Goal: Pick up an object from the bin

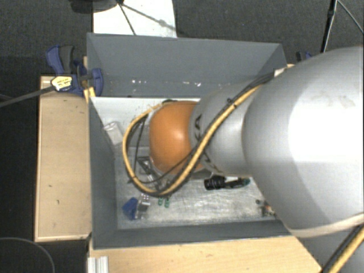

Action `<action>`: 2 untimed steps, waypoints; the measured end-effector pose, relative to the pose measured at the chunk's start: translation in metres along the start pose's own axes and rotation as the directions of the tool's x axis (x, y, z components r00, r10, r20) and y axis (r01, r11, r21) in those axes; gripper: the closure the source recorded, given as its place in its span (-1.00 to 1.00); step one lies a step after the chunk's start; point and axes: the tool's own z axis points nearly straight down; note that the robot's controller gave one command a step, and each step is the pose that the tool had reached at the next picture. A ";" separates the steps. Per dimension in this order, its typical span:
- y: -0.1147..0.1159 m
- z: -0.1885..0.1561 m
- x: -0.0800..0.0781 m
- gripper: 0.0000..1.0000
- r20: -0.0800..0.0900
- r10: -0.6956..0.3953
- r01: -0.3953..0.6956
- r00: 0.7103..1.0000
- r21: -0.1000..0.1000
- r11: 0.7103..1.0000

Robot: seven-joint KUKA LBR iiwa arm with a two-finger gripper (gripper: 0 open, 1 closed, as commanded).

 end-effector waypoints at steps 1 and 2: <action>0.032 0.007 0.026 -1.00 0.005 -0.166 0.166 0.986 0.005 0.986; 0.034 0.008 0.034 1.00 -0.024 -0.163 0.164 0.986 0.009 0.986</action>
Offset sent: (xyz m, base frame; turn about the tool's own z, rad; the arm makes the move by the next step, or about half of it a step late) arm -0.0274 0.0392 -0.0184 -0.1712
